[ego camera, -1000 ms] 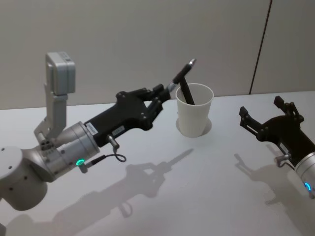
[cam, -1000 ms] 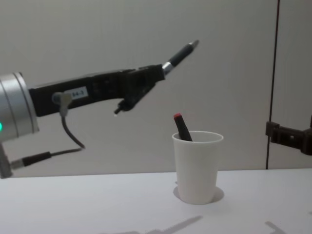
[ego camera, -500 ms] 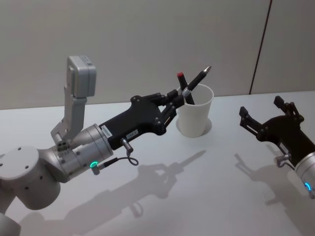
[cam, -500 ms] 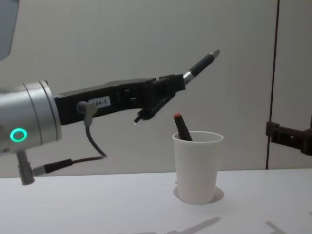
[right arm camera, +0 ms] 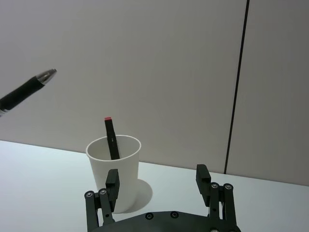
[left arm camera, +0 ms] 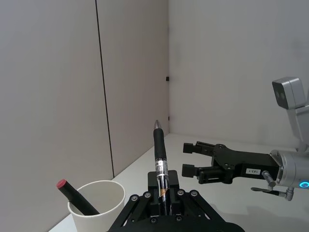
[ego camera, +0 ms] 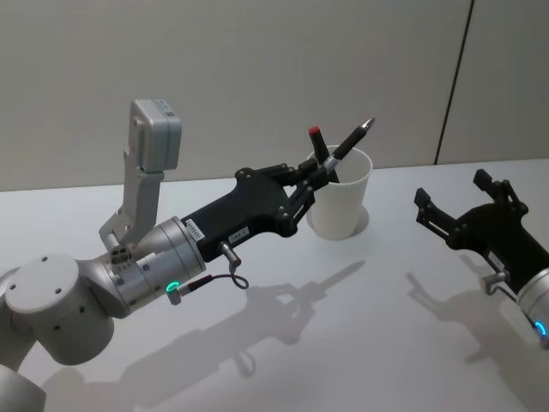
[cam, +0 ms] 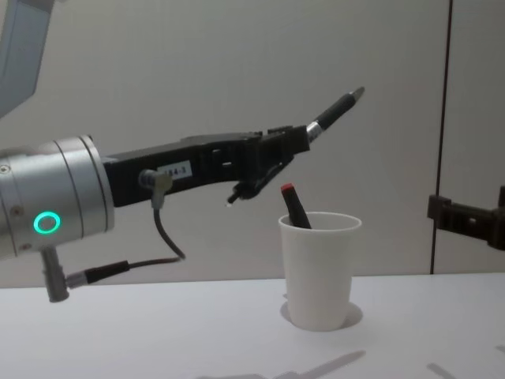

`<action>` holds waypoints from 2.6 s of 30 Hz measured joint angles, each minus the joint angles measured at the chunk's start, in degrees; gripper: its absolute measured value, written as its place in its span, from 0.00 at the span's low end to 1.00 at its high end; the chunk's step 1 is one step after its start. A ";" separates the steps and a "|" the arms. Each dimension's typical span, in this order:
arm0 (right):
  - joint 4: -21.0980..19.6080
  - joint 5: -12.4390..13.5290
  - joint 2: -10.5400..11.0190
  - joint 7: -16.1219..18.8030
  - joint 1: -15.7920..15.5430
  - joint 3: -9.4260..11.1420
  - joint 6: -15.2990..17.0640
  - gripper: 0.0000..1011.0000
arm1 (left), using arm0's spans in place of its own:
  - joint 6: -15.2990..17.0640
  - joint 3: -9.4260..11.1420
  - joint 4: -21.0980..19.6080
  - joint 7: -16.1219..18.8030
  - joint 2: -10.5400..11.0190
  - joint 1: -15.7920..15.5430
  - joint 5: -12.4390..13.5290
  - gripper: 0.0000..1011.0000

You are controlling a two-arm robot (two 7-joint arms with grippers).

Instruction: Place the pen into the pen holder.

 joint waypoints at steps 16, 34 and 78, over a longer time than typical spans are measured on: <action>-2.89 9.50 1.27 5.45 -1.78 1.06 1.23 0.99 | 0.03 0.21 0.19 0.14 -0.31 -0.16 0.42 0.12; -4.25 25.29 0.20 11.35 -0.74 1.73 6.00 0.99 | 0.02 0.28 0.27 0.19 -0.41 -0.23 0.55 0.12; -0.19 45.22 -6.76 10.35 6.50 -2.44 16.19 0.99 | 0.02 0.27 0.26 0.18 -0.41 -0.23 0.54 0.12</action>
